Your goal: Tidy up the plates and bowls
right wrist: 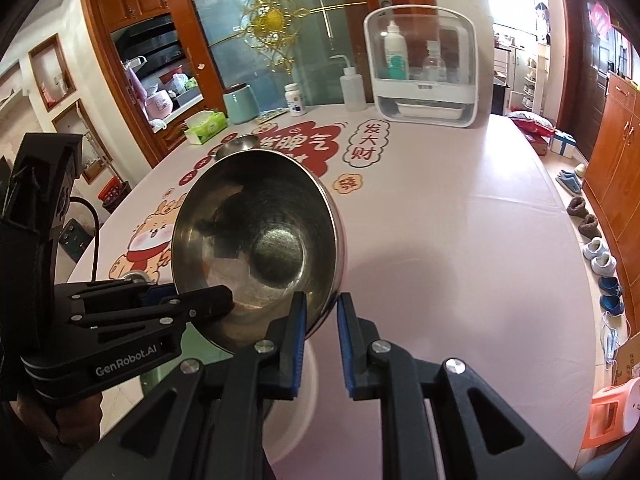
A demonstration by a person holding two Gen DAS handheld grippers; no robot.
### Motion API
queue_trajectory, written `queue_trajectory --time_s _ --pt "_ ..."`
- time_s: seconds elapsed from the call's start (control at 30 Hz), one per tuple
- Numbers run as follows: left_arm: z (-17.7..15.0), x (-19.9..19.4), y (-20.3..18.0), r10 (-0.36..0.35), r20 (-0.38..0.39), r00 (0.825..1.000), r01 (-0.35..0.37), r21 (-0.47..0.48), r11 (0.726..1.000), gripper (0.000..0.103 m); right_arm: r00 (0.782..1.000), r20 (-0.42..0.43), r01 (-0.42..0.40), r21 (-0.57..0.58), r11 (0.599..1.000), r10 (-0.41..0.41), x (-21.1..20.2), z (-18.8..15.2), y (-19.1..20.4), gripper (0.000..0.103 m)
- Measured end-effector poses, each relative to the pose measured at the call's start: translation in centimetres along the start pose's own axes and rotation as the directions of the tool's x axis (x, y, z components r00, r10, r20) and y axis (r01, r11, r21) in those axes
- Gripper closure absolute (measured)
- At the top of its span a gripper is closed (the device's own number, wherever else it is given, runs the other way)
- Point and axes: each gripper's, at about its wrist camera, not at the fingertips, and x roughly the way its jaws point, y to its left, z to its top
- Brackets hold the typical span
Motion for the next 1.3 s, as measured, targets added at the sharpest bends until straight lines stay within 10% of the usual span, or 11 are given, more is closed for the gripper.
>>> queue_trajectory --time_s 1.3 --pt "-6.4 -7.0 19.1 0.089 -0.131 0.987 -0.095 -0.046 0.994 0.082 0.984 -0.119 -0.139 -0.039 0.99 0.133 5.6 -2.1 19.5 0.086"
